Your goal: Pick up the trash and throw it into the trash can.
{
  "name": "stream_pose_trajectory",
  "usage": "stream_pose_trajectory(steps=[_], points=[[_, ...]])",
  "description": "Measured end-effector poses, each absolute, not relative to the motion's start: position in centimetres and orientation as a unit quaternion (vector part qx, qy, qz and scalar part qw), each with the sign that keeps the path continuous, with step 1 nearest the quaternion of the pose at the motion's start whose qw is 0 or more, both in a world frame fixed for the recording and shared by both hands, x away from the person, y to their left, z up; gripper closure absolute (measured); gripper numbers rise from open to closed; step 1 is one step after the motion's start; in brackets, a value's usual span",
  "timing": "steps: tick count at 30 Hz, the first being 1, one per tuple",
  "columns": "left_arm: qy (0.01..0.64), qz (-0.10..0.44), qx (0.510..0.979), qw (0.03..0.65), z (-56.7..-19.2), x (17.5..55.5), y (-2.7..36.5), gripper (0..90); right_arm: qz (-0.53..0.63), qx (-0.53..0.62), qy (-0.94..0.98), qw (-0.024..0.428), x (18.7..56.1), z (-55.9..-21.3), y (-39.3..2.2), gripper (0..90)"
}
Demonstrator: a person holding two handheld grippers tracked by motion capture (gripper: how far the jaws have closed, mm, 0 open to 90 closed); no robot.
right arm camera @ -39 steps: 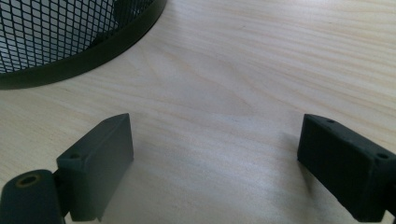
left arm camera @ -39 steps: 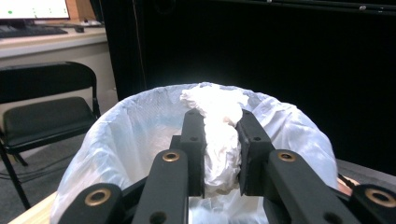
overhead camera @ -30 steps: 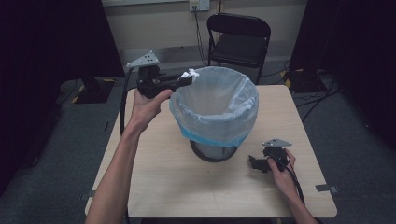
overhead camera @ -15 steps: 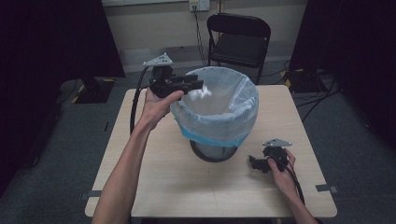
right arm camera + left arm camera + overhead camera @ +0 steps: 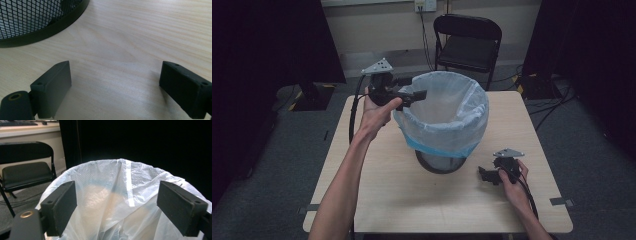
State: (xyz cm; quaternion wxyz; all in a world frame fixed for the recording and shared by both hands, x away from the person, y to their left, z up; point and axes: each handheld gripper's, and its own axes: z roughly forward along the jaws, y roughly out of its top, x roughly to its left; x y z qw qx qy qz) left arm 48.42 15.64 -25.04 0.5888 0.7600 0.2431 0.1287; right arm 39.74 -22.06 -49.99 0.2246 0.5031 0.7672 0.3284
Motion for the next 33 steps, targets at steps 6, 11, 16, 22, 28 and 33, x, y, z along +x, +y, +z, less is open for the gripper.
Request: stream_pose_trajectory(steps=[6,11,16,22,28,33], points=[[0.251,0.129,0.748,0.6,-25.0,47.9,17.5,16.0,0.328,0.503,0.767,0.225,39.7,-50.0,-22.1,9.7],[0.262,0.135,0.735,0.61,-24.7,47.1,19.3,17.6,0.328,0.503,0.767,0.225,39.7,-50.0,-22.1,9.8],[0.271,0.153,0.715,0.627,-25.2,45.7,21.2,18.3,0.328,0.503,0.767,0.224,39.7,-50.0,-22.1,9.7],[0.27,0.164,0.719,0.619,-26.1,44.5,22.1,18.3,0.328,0.503,0.767,0.225,39.7,-50.0,-22.1,9.8],[0.278,0.166,0.718,0.617,-27.3,42.6,23.7,19.1,0.328,0.503,0.767,0.225,39.7,-50.0,-22.1,9.8],[0.273,0.18,0.738,0.59,-28.9,41.2,24.2,21.6,0.328,0.503,0.767,0.224,39.7,-50.0,-22.1,9.8]])
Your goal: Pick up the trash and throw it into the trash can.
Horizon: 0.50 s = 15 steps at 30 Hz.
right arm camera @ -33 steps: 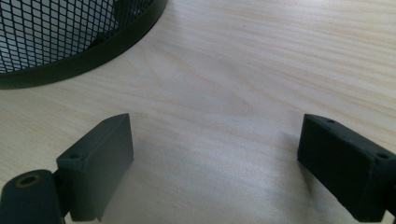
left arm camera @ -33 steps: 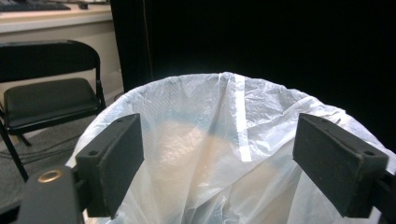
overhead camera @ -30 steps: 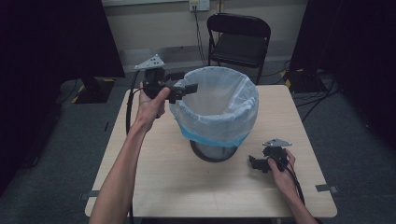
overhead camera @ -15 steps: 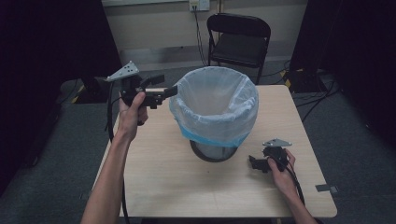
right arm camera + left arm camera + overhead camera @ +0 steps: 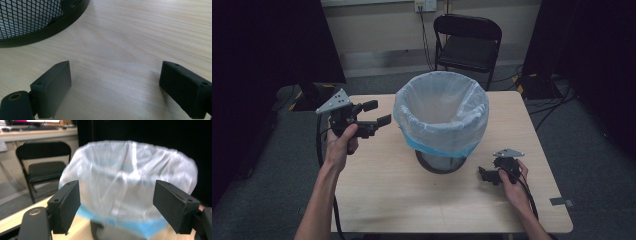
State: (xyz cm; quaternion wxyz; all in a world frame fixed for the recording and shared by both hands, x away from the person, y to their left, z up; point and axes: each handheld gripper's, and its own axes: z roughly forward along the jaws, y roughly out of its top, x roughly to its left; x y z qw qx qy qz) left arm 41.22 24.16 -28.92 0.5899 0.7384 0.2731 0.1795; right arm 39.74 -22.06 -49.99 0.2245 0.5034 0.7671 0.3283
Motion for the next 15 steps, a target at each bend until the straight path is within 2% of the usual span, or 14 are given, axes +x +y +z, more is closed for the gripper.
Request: stream_pose_trajectory(steps=[6,12,13,15], points=[[0.283,0.197,0.756,0.557,-31.1,39.9,24.8,19.3,0.328,0.503,0.767,0.225,39.7,-50.0,-22.1,9.8],[0.29,0.187,0.761,0.549,-32.9,39.0,25.1,16.7,0.328,0.503,0.767,0.224,39.7,-50.0,-22.1,9.7],[0.288,0.19,0.778,0.525,-33.9,38.5,25.1,15.5,0.328,0.503,0.767,0.225,39.7,-50.0,-22.1,9.8],[0.293,0.195,0.78,0.517,-34.4,38.2,25.1,16.0,0.329,0.503,0.767,0.225,39.7,-50.0,-22.1,9.8]])
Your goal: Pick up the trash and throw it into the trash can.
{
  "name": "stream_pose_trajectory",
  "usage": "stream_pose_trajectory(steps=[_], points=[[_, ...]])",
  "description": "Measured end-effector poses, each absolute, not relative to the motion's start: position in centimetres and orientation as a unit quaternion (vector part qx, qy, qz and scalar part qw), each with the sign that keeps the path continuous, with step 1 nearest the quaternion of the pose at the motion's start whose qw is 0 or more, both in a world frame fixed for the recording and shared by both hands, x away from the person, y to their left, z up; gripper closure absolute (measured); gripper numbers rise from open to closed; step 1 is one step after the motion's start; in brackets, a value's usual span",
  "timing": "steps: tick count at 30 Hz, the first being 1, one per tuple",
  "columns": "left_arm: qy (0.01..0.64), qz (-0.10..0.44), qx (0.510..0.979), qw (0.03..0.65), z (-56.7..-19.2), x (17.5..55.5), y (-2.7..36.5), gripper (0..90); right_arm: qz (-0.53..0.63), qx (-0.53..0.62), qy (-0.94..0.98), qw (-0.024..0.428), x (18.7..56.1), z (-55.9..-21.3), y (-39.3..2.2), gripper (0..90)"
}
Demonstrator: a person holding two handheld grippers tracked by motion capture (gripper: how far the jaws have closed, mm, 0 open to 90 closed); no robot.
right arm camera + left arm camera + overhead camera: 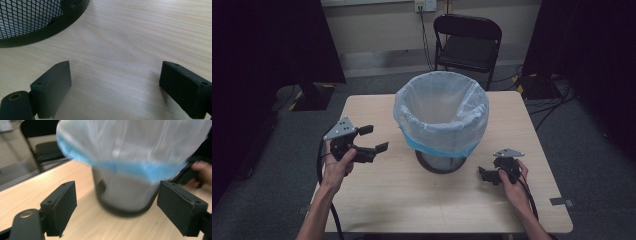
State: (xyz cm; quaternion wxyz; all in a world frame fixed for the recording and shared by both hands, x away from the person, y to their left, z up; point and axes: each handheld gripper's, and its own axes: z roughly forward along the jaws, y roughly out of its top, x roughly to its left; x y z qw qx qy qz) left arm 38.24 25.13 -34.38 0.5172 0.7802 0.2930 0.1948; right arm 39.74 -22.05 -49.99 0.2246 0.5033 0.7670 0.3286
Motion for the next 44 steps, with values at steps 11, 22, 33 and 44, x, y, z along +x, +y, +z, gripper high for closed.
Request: stream_pose_trajectory(steps=[11,22,33,44], points=[[0.32,0.175,0.797,0.481,-39.6,36.9,25.5,15.9,0.328,0.503,0.767,0.225,39.7,-50.0,-22.1,9.8],[0.37,0.143,0.812,0.428,-45.7,36.6,27.0,15.7,0.328,0.503,0.767,0.224,39.7,-50.0,-22.1,9.8],[0.406,0.131,0.821,0.378,-49.3,36.6,27.8,15.8,0.328,0.503,0.767,0.225,39.7,-50.0,-22.1,9.7],[0.405,0.182,0.821,0.357,-49.9,36.3,26.8,14.3,0.329,0.502,0.767,0.226,39.7,-50.0,-22.1,9.7]])
